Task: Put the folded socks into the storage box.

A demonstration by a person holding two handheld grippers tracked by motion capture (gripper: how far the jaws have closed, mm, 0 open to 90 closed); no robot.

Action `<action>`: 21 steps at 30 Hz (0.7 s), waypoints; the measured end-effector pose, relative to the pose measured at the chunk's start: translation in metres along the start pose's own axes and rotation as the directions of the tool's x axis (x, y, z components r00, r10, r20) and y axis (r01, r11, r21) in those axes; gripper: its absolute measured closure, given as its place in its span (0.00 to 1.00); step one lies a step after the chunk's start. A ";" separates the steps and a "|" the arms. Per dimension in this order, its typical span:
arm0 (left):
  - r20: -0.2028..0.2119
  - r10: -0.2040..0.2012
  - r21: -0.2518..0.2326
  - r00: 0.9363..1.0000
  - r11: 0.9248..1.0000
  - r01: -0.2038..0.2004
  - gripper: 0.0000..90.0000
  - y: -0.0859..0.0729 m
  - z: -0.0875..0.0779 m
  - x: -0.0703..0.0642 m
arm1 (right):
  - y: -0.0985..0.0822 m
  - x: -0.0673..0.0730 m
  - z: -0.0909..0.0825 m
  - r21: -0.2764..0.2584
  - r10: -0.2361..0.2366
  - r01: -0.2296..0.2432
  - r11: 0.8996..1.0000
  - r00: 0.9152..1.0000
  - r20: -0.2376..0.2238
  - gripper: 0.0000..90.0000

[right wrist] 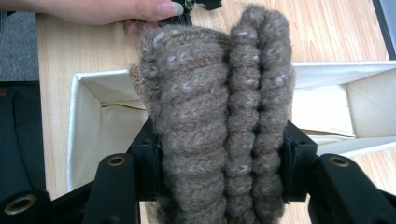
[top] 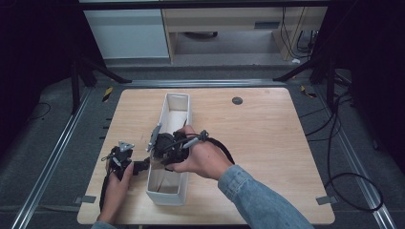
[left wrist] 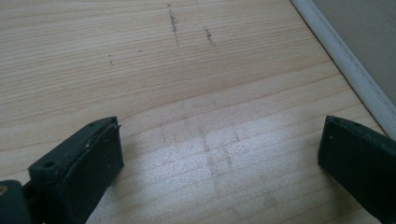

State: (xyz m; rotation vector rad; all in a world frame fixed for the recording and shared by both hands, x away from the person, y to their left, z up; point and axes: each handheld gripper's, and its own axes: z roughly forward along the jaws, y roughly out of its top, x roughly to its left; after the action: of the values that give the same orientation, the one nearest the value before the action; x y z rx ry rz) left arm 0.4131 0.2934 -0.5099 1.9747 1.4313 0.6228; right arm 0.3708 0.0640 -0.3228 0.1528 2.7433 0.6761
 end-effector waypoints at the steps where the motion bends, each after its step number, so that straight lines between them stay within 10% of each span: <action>1: 0.000 0.000 0.000 1.000 1.000 0.000 0.00 0.000 0.000 0.000 | 0.000 0.000 0.000 0.002 0.000 0.000 1.000 1.000 0.000 0.51; 21: 0.001 0.000 -0.001 1.000 1.000 0.000 0.00 0.001 0.001 0.000 | -0.004 0.003 -0.003 0.001 0.024 -0.024 1.000 1.000 -0.014 0.51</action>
State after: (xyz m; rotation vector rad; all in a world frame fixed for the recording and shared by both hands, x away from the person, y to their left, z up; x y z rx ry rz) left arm 0.4141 0.2930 -0.5100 1.9747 1.4300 0.6222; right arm 0.3669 0.0595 -0.3235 0.1819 2.7590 0.6848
